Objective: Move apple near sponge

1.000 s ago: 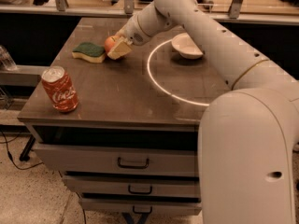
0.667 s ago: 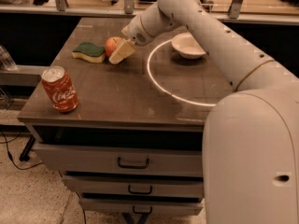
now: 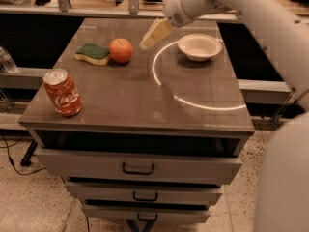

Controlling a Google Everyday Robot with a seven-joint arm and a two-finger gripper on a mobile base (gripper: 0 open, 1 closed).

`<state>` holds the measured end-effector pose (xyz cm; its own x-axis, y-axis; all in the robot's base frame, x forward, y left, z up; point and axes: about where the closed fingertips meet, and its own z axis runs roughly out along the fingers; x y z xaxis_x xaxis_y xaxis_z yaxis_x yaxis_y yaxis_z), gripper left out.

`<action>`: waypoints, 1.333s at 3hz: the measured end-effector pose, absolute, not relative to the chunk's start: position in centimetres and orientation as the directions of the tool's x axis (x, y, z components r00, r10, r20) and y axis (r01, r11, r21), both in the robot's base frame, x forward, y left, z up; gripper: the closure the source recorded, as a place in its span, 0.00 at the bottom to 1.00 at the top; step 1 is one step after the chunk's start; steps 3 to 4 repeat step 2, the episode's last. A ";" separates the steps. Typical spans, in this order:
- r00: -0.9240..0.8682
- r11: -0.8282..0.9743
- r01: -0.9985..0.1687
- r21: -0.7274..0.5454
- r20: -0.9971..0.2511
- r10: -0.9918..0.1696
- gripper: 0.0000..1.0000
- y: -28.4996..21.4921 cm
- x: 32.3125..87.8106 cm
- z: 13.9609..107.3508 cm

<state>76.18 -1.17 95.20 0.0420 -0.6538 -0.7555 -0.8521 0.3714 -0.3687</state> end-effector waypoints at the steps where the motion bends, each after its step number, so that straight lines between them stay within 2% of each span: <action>1: 0.101 0.496 -0.711 -0.498 -0.771 -0.629 0.00 -8.7 73.1 104.2; 2: 0.094 0.535 -0.671 -0.515 -0.774 -0.627 0.00 -11.4 72.8 105.3; 4: 0.094 0.535 -0.671 -0.515 -0.774 -0.627 0.00 -11.4 72.8 105.3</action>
Offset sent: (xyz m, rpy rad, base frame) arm -0.0273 -0.0656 0.0787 0.0392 -0.1664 -0.1157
